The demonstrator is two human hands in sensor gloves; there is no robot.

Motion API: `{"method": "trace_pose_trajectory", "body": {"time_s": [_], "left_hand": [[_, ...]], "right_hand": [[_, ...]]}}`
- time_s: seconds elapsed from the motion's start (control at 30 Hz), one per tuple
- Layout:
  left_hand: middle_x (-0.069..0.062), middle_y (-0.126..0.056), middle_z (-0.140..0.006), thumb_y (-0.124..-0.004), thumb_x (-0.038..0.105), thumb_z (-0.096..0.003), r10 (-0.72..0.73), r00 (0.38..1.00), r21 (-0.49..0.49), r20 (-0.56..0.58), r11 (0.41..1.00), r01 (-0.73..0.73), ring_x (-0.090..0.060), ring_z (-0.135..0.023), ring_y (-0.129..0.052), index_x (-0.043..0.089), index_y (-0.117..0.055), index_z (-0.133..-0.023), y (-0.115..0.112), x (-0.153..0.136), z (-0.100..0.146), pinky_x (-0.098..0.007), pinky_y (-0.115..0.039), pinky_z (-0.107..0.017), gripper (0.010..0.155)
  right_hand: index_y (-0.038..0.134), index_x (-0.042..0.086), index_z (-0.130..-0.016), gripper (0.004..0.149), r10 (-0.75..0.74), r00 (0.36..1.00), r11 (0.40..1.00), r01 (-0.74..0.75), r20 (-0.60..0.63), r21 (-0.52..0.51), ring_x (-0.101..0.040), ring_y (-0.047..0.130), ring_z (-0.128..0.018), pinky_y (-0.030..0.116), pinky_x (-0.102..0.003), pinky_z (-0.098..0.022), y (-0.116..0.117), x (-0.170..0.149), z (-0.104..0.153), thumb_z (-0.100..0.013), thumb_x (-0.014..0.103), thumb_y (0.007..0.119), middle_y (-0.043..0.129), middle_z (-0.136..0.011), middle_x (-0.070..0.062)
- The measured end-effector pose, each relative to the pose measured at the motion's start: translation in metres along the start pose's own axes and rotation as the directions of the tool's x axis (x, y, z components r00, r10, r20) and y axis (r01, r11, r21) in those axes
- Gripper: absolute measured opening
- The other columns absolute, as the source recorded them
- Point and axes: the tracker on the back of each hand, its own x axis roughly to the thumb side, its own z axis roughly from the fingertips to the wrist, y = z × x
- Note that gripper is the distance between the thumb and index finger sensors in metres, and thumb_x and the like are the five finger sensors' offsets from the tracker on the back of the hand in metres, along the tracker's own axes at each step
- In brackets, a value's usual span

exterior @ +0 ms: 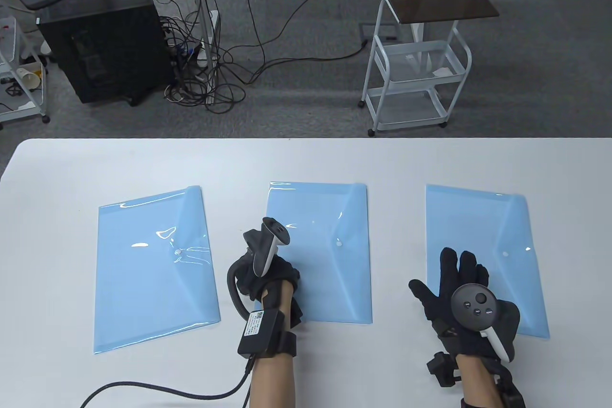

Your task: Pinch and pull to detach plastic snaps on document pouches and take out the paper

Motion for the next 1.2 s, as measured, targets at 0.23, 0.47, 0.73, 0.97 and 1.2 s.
{"method": "trace_pose_trajectory", "body": {"time_s": [0.23, 0.47, 0.73, 0.97, 1.2], "left_hand": [[-0.005, -0.091, -0.073, -0.1, 0.049, -0.0361, 0.087, 0.996, -0.024, -0.005, 0.996, -0.087, -0.024, -0.059, -0.096, 0.009, -0.079, -0.089, 0.002, -0.012, -0.003, -0.043, -0.091, -0.043, 0.069], [0.002, -0.1, -0.068, -0.094, 0.044, -0.0454, 0.046, 0.998, 0.01, 0.042, 0.999, -0.046, -0.019, -0.055, -0.104, 0.022, -0.09, -0.079, 0.005, -0.012, 0.004, -0.036, -0.095, -0.04, 0.04], [-0.007, -0.103, -0.072, -0.084, 0.033, -0.0519, 0.331, 0.924, -0.131, 0.192, 0.942, -0.31, -0.019, -0.044, -0.113, 0.019, -0.082, -0.088, 0.014, -0.026, 0.018, -0.026, -0.101, -0.028, 0.039], [-0.009, -0.1, -0.071, -0.08, 0.03, -0.0532, 0.55, 0.769, -0.239, 0.326, 0.835, -0.496, -0.017, -0.038, -0.112, 0.016, -0.076, -0.091, 0.041, -0.046, 0.051, -0.024, -0.1, -0.026, 0.04], [-0.01, -0.1, -0.072, -0.079, 0.029, -0.0538, 0.624, 0.675, -0.286, 0.394, 0.781, -0.556, -0.016, -0.038, -0.112, 0.014, -0.074, -0.092, 0.039, -0.077, 0.079, -0.023, -0.1, -0.025, 0.041]], "right_hand": [[0.031, 0.007, -0.118, 0.091, -0.014, 1.0, 1.0, 0.014, 0.0, 0.011, -0.074, 0.031, -0.097, 0.039, -0.088, -0.056, 0.003, 0.002, -0.001, -0.055, 0.062, 0.068, 0.026, -0.12, -0.042], [0.033, 0.007, -0.117, 0.09, -0.021, 1.0, 1.0, 0.02, 0.004, 0.016, -0.074, 0.033, -0.096, 0.04, -0.087, -0.056, 0.002, 0.002, -0.001, -0.056, 0.062, 0.068, 0.028, -0.12, -0.042], [0.032, 0.007, -0.117, 0.09, -0.02, 1.0, 1.0, 0.02, 0.018, 0.01, -0.074, 0.033, -0.096, 0.04, -0.087, -0.056, 0.001, 0.003, 0.0, -0.056, 0.061, 0.068, 0.028, -0.119, -0.042], [0.032, 0.006, -0.117, 0.09, -0.015, 0.999, 1.0, 0.015, 0.032, 0.006, -0.074, 0.033, -0.096, 0.04, -0.087, -0.056, 0.002, 0.006, 0.0, -0.056, 0.062, 0.068, 0.028, -0.119, -0.042], [0.032, 0.006, -0.117, 0.09, -0.02, 0.999, 1.0, 0.019, 0.048, 0.001, -0.074, 0.033, -0.096, 0.04, -0.087, -0.056, 0.001, 0.01, 0.005, -0.056, 0.062, 0.068, 0.027, -0.119, -0.042]]}}
